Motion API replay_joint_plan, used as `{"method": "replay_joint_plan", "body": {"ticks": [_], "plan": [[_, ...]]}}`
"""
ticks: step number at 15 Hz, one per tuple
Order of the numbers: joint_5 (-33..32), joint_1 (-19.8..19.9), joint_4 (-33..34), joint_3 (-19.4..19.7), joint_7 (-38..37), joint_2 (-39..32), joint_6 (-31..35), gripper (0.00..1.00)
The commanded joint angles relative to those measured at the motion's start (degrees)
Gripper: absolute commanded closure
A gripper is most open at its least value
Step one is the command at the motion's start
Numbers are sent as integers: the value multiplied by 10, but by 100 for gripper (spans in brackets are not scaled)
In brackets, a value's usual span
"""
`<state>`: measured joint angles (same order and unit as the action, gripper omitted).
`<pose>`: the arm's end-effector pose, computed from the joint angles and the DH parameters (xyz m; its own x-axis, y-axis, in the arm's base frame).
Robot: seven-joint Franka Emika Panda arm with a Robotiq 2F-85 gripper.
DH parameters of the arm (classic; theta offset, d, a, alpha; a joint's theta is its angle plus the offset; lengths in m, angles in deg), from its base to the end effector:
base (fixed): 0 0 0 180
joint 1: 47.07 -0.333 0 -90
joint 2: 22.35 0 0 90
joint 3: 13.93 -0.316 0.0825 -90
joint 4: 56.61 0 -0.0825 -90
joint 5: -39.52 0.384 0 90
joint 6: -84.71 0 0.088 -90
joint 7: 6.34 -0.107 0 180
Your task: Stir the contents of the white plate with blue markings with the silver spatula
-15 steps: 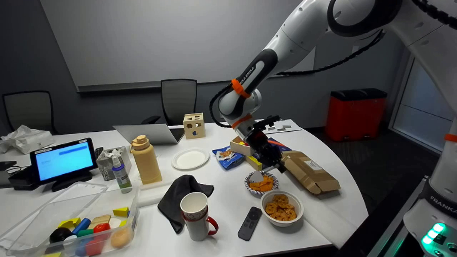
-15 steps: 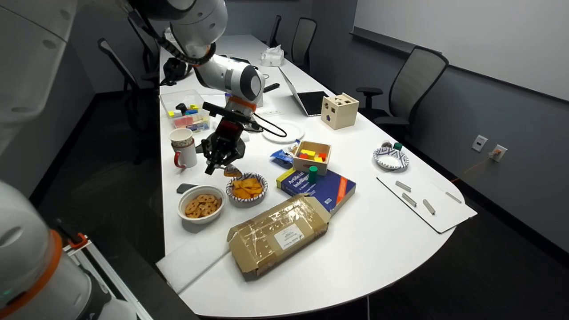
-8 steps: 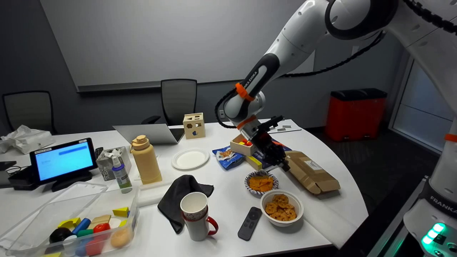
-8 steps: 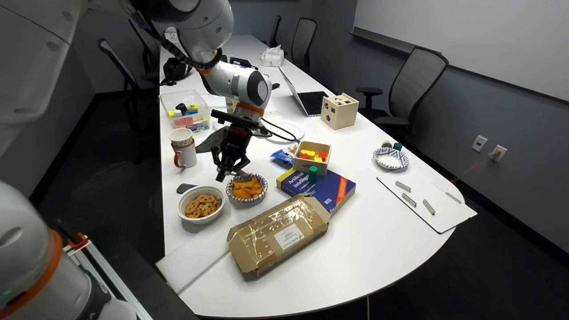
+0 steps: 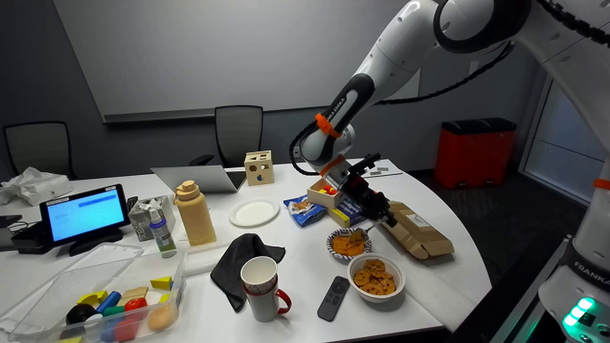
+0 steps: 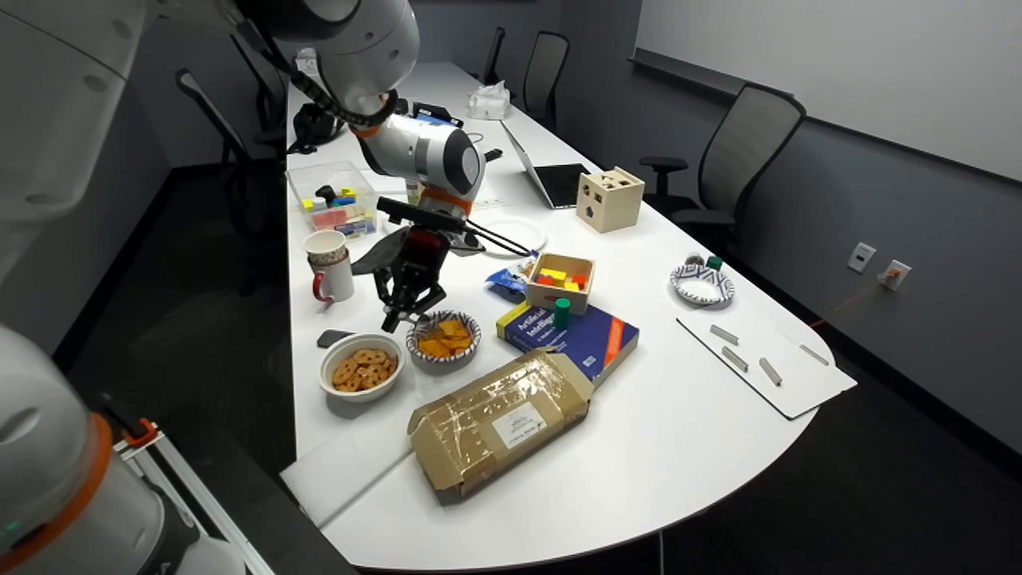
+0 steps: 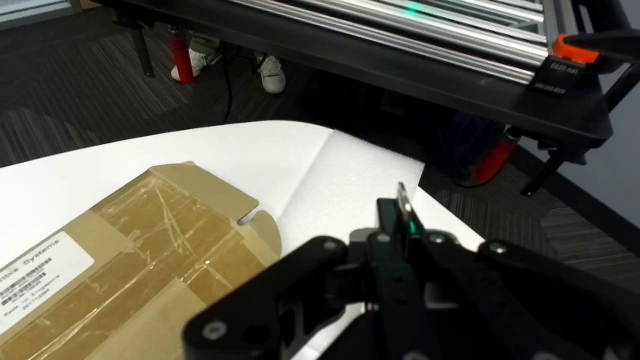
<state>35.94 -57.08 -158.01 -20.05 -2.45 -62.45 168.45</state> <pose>0.5087 0.1395 0.1425 0.4839 0.2498 -0.8387 0.3341 -0.9385 -0.0867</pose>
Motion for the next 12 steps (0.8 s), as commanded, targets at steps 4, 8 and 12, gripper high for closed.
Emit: {"method": "replay_joint_plan", "body": {"ticks": [4, 8, 12], "plan": [[9, 1, -8, -21, 17, -5, -39, 99], [-6, -11, -18, -16, -13, 6, 35, 99], [-26, -13, -16, -6, -30, 6, 86, 99]]}}
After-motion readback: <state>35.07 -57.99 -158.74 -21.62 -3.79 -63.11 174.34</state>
